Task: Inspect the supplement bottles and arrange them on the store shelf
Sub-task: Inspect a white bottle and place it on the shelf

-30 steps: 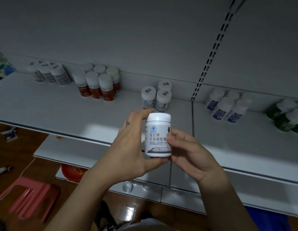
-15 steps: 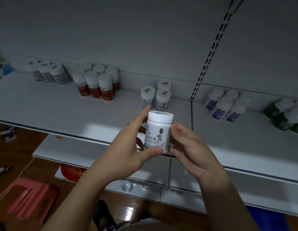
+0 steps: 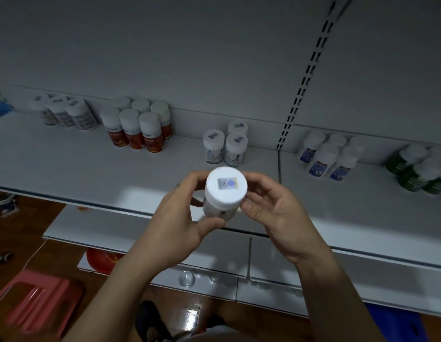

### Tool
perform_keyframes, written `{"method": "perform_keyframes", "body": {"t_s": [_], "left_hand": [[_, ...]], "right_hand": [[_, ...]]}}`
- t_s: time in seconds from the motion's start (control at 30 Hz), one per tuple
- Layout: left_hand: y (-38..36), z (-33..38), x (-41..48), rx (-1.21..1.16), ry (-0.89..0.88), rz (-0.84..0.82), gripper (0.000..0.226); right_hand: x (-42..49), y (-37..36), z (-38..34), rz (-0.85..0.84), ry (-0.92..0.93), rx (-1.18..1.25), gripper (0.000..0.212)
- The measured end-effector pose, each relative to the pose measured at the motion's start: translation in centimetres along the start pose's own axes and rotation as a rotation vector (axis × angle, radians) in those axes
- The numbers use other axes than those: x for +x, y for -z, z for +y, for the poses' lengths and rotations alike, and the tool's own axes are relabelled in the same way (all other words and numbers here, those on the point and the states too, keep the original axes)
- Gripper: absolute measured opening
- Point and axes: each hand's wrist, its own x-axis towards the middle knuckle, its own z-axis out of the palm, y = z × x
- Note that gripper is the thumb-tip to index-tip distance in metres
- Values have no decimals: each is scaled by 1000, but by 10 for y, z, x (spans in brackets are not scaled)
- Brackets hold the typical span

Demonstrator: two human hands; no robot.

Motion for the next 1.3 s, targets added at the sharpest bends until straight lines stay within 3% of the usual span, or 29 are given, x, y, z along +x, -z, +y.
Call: {"method": "perform_keyframes", "body": {"t_s": [0.13,0.37,0.57,0.67,0.83,0.97,1.13,1.3], "left_hand": [[-4,6,1,4,-27,-33,68],[-6,10,5,-50,18,-53,64],[-9,6,7,-316,95,-278,59],[-10,5,9,-376,99,-309,62],[-12,11,14,-214,85,-89,68],[-19,16,15,-115,100,39,82],[-18,10,15,-48,92,71,84],[-15,-7,16,-23,-1,47,80]], "right_hand": [[2,-1,-3,140,-75,1,32],[5,-2,-3,178,-142,26,22],[8,2,-5,234,-108,39,40],[10,3,-5,250,-93,60,41],[9,6,-6,256,-135,130,22],[9,3,-4,230,-187,145,23],[10,1,-4,144,-183,171,25],[11,4,5,61,-57,101,45]]}}
